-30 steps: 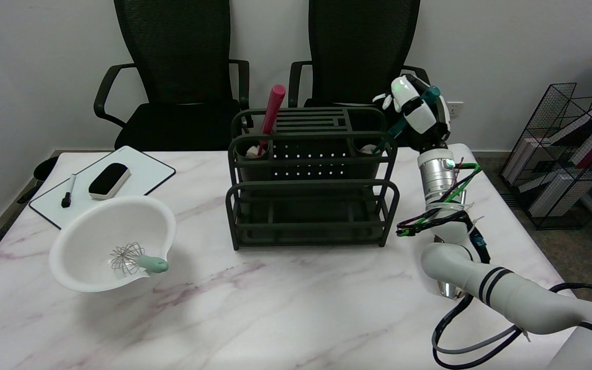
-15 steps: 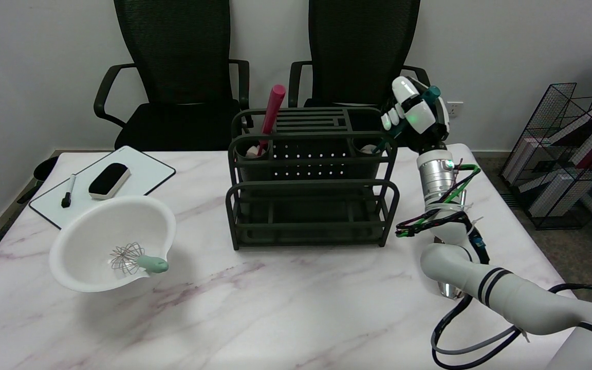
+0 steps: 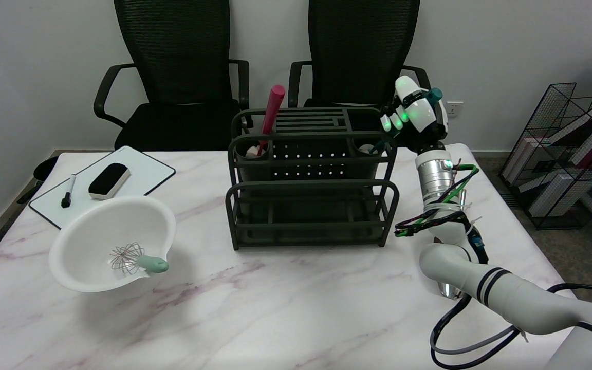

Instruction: Pick up the blue drink carton.

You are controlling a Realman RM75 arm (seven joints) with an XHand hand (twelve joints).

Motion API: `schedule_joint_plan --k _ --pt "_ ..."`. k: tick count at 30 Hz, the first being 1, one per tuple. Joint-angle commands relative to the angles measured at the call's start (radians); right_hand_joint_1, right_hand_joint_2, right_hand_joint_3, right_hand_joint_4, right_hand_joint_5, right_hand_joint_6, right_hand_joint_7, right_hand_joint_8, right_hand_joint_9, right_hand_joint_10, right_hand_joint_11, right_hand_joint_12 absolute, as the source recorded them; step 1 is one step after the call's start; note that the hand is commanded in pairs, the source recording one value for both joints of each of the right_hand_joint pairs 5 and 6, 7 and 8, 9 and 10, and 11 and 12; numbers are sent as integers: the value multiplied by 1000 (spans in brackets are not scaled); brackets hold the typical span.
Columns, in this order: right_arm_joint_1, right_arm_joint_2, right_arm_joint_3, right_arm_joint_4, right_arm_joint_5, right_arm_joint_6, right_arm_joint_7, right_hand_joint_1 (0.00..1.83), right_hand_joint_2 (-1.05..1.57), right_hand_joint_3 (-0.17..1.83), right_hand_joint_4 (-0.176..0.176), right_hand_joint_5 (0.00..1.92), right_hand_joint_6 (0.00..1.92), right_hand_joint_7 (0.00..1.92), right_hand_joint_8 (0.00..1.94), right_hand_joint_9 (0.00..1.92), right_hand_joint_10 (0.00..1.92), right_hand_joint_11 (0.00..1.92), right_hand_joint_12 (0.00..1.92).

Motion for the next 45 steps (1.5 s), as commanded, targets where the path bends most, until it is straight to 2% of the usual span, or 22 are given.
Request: schedule_joint_plan --k 1,7,15,27,30,39,45 --pt "7 -5 -1 4 0 -18 -5 972 1124 711 0 1920 1920 1920 1920 1839 1839 1688 1688" --pt "9 -5 -1 47 -10 -20 -5 965 1351 666 0 1920 1920 1920 1920 1867 1867 1727 1727" --pt "24 -5 6 111 -47 -25 -7 943 1468 623 0 1920 1920 1920 1920 1904 1904 1784 1784" --pt "43 -2 11 143 -48 -232 -7 889 1546 621 0 1920 1920 1920 1920 1920 1920 1856 1856" --pt "45 18 17 143 -62 -279 -8 913 1571 609 0 1920 1920 1920 1920 1920 1920 1920 1920" --pt "38 66 103 188 -144 -456 -102 963 1571 572 0 1920 1920 1920 1920 1920 1920 1920 1920" --pt "46 69 137 209 -145 -470 -136 961 1571 511 0 1920 1920 1920 1920 1920 1920 1920 1920"
